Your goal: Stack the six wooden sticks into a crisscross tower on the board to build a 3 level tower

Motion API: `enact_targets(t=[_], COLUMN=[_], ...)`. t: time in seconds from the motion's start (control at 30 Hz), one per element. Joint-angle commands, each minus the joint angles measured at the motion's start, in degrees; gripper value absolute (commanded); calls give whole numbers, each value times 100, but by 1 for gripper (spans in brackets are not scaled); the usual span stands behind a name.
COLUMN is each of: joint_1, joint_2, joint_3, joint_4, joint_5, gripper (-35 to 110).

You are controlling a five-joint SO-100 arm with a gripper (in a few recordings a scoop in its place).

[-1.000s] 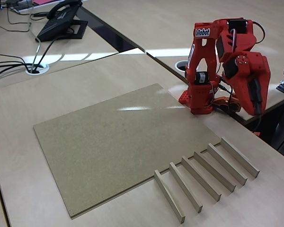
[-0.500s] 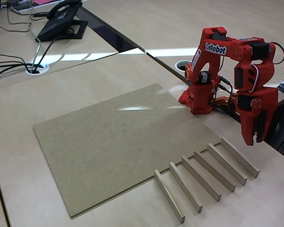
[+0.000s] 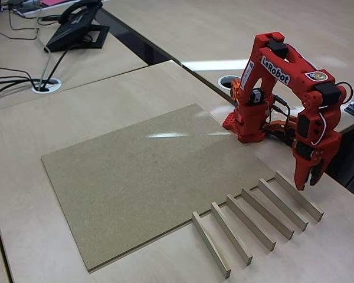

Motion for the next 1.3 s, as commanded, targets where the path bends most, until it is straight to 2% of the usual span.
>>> enact_targets(t=[0.0, 0.23, 0.63, 1.27], joint_1=[-88, -53, -422, -431], joint_2=[501, 527, 545, 422], joint_3=[255, 606, 1327, 2039], joint_4=[18, -62, -747, -1582], joint_5=[-18, -185, 308, 229], gripper=[13, 18, 21, 19])
